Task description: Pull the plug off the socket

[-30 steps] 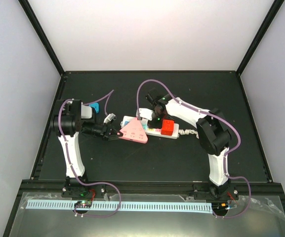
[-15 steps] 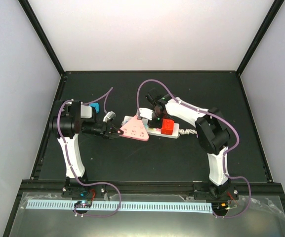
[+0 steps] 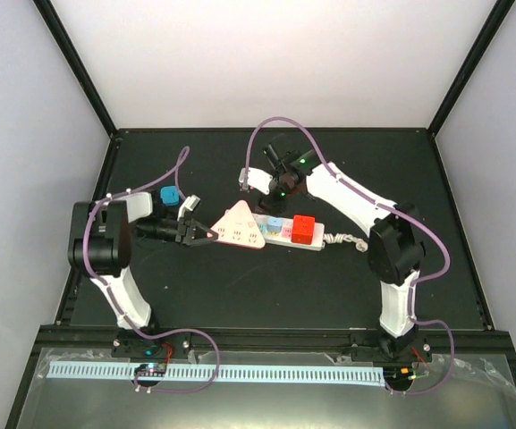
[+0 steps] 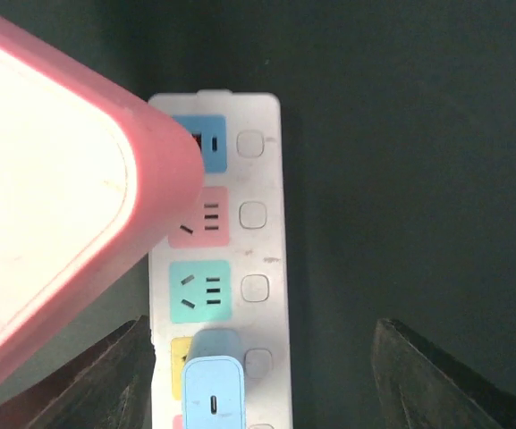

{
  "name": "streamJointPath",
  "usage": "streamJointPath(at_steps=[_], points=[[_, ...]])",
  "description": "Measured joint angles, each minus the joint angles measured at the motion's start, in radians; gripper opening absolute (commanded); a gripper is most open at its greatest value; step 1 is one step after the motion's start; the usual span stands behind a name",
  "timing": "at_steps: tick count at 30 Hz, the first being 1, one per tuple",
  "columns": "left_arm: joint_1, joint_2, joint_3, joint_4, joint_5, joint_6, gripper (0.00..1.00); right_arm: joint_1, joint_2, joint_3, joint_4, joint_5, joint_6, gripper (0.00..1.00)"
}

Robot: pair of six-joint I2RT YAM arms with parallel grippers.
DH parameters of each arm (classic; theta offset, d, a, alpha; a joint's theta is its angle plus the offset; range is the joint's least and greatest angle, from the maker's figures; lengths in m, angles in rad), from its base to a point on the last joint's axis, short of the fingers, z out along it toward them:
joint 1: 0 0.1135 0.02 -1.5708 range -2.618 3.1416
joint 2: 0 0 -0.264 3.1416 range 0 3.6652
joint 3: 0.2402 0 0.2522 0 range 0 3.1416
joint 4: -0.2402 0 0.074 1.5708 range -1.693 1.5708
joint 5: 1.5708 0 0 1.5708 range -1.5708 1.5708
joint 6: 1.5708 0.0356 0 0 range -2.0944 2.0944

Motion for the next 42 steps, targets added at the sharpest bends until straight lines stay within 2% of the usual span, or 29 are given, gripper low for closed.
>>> streamJointPath(at_steps=[9,15,21,27,34,42], points=[[0.049,-0.281,-0.084,0.282,-0.108,-0.31,0.01,0.0,-0.04,0.023,-0.024,0.01,0.005,0.7],[0.099,-0.392,-0.098,0.365,-0.169,-0.406,0.02,0.0,-0.068,0.016,-0.045,0.01,0.023,0.71],[0.192,-0.412,-0.077,0.346,-0.194,-0.41,0.01,0.0,-0.139,0.013,-0.061,-0.002,0.048,0.72],[0.375,-0.457,-0.07,0.353,-0.217,-0.433,0.02,0.0,-0.216,-0.017,-0.065,-0.036,0.075,0.72],[0.571,-0.482,-0.077,0.41,-0.29,-0.504,0.02,0.0,-0.228,-0.019,-0.066,-0.077,0.105,0.72],[0.684,-0.454,-0.087,0.456,-0.398,-0.577,0.02,0.0,-0.229,-0.019,-0.067,-0.096,0.121,0.72]])
